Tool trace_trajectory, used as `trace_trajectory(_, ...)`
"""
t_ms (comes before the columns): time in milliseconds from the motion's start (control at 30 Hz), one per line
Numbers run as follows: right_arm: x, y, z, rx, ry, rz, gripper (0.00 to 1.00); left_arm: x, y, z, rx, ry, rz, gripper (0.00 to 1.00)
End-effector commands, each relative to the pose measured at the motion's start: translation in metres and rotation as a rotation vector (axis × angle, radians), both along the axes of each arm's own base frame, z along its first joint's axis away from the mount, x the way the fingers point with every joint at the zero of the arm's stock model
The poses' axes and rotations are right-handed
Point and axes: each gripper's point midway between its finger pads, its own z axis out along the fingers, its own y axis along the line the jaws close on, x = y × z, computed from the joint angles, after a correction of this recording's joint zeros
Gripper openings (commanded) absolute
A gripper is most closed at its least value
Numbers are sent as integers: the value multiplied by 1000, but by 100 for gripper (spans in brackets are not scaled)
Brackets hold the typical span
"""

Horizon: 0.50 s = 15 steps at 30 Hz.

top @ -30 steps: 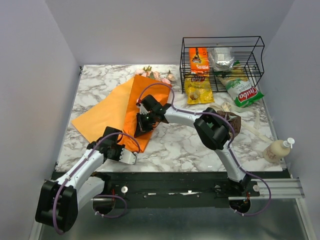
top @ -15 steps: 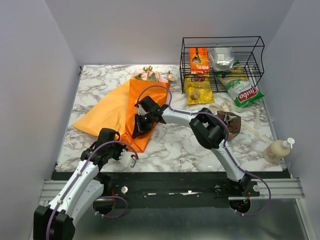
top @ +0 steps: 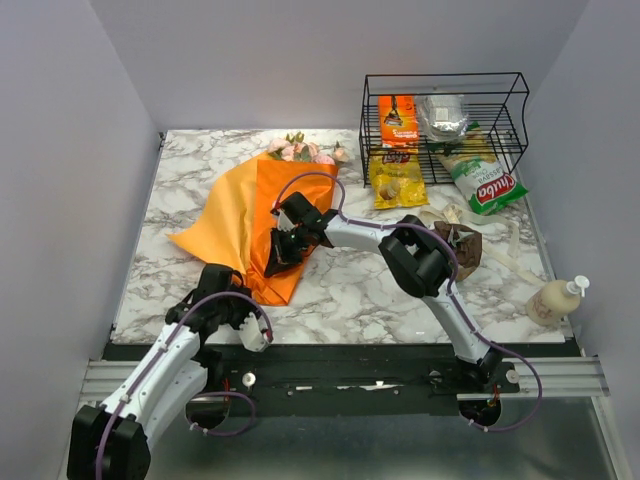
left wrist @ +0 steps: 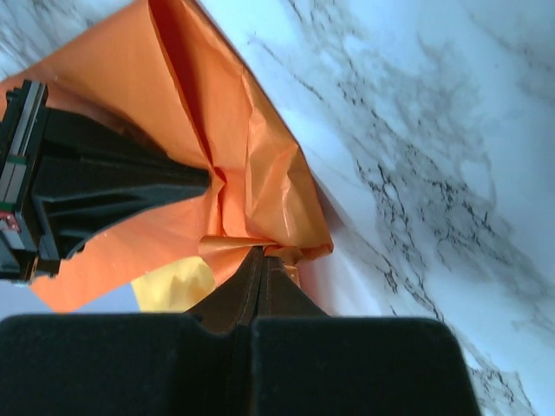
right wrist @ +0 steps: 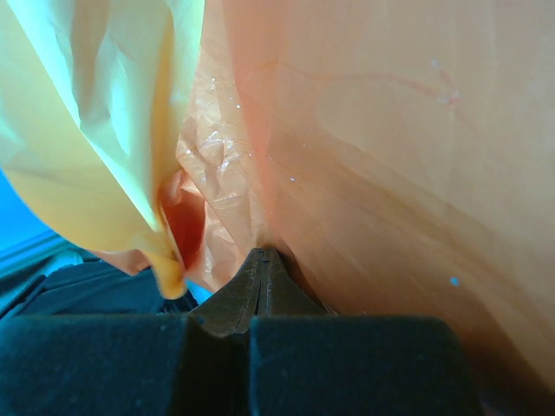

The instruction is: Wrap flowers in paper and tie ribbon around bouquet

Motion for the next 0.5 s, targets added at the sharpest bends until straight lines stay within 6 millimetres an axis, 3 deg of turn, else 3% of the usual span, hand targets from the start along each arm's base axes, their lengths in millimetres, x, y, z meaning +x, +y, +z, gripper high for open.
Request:
trace_trajectory(0,-18,-29,-47,-160,76,-19,0,-12,-48,14,135,-207,-623,0)
trace_trajectory(333,-17,-25,-42,-143,82,-29,1,-19,-62,12,164,-157,-733,0)
trace_trajectory(467,-16,-24,-41,-138,94,-37,0,-9,-78,22,146,-236,-764,0)
